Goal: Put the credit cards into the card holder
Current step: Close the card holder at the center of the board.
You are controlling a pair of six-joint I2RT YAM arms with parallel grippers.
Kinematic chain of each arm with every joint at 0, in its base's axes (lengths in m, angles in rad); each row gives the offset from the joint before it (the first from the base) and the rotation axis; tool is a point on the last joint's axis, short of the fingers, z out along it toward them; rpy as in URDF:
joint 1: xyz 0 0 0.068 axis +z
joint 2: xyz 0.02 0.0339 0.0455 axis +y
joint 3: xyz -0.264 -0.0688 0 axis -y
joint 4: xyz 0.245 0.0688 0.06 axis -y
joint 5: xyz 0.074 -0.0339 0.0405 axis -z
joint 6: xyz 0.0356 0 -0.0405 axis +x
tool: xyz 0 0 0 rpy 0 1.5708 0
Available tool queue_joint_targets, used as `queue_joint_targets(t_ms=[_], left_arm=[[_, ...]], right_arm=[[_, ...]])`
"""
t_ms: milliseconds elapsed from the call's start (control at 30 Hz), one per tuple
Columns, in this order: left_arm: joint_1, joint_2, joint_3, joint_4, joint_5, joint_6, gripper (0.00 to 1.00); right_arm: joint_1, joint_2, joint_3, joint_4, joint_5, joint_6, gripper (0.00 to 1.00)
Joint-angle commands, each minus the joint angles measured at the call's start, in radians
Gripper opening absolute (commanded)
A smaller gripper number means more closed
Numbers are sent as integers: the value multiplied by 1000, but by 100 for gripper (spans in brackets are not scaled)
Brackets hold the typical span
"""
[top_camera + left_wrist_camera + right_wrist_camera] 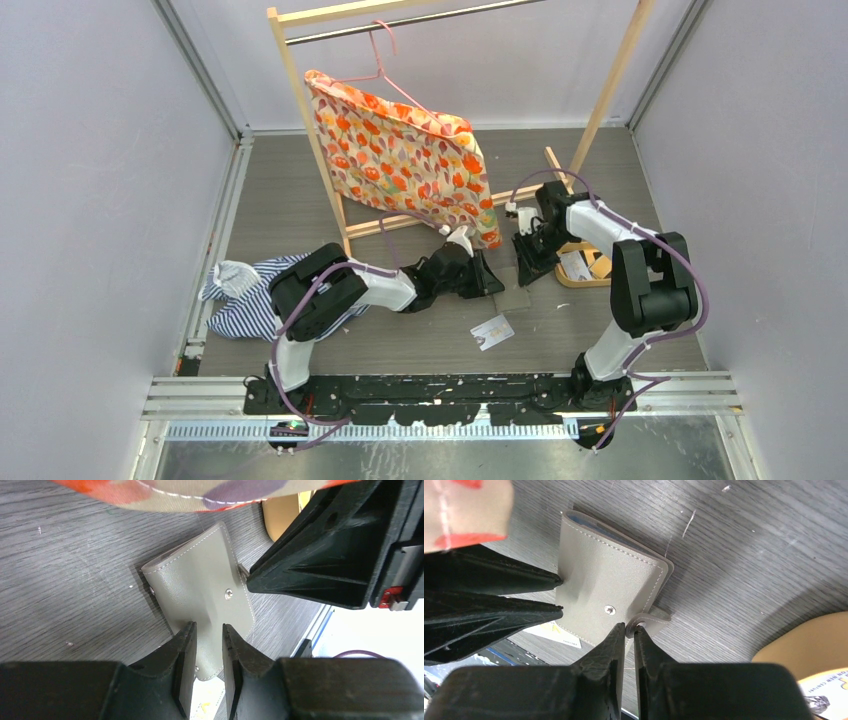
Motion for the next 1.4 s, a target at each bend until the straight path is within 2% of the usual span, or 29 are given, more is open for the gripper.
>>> queue_joint_targets(t_ms=[0, 233, 467, 567, 733, 1100, 1233, 1367], left_arm=[[-5, 9, 28, 9, -13, 22, 27], [-8, 20, 35, 9, -9, 22, 27], [-12, 31, 42, 9, -11, 25, 27], [-13, 37, 46, 6, -11, 26, 27], [-13, 43, 45, 6, -13, 26, 27], [-13, 46, 45, 6, -14, 24, 26], [-13, 44, 45, 7, -14, 24, 26], [-13, 44, 44, 9, -16, 25, 26]], right_arm=[[7, -65, -7, 3, 14, -5, 15], [5, -64, -7, 8, 26, -12, 2], [5, -63, -4, 8, 44, -28, 1], [5, -65, -4, 6, 70, -35, 19], [13, -49, -5, 11, 76, -38, 27], [46, -46, -9, 9, 88, -43, 36], [53, -44, -9, 9, 98, -44, 35], [59, -34, -9, 6, 113, -42, 30]])
